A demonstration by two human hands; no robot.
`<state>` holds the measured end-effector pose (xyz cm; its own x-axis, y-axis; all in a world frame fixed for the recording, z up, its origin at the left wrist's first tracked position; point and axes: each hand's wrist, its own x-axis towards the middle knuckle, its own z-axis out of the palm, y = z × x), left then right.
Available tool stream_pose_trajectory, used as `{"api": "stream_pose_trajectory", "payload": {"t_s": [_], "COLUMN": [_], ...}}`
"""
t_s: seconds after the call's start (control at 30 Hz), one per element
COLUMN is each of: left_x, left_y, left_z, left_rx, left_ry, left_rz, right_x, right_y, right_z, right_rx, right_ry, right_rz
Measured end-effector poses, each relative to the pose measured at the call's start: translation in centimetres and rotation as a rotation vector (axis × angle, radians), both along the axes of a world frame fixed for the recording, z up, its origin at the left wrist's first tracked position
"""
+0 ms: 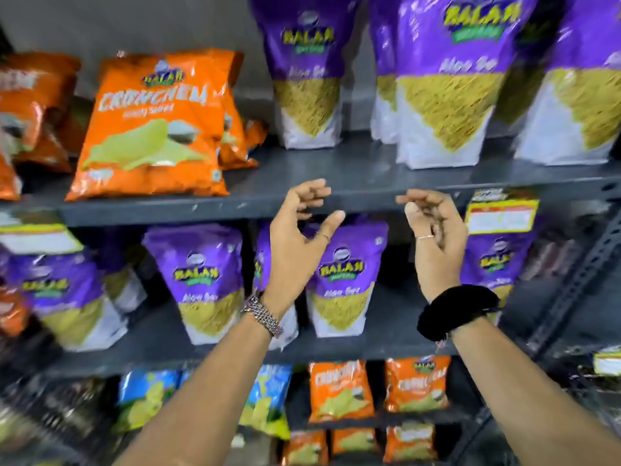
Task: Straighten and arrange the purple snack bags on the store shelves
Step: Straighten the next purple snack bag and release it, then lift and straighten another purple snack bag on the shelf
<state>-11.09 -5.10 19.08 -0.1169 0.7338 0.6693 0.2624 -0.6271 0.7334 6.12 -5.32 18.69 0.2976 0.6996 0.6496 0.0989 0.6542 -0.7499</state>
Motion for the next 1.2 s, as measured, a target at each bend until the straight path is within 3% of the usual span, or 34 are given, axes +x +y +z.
{"api": "stream_pose_trajectory", "payload": {"t_s": [0.13,0.27,0.43,0.53,0.73,0.93,1.2], "left_x": [-5.3,-10.3,-14.6,-15.3,-15.7,-14.6,-15.7], "left_y": [-1.7,-1.9,-0.1,1.8,4.6,3.2,2.8], "left_z": [-7.0,-13.8,-20.4,-21.9,-24.2,-25.9,-25.6], "left_rx": [-0.115,-0.341,-0.632,-0.794,-0.833,-0.892,-0.946], "left_ry": [-0.038,-0.112,-0.033,0.01,0.164,-0.115,-0.051], "left_rz": [0.184,0.293,0.255,0.085,0.015,-0.068,-0.178], "right_x": [-4.1,-9.0,-13.6,-15.5,-16.9,-16.2,-15.4], "right_y": [-0.5,0.5,2.5,3.2,3.4,2.0,-1.4], "right_z": [-6.5,-13.7,-20.2,-20.9,-21.4,-22.1,-22.6], "right_rx": [-0.127,-0.39,-0.675,-0.755,-0.8,-0.815,-0.767], "right_ry": [0.001,-0.046,-0.092,-0.122,-0.223,-0.194,-0.266], "right_rz": [0.058,0.17,0.266,0.306,0.331,0.313,0.059]}}
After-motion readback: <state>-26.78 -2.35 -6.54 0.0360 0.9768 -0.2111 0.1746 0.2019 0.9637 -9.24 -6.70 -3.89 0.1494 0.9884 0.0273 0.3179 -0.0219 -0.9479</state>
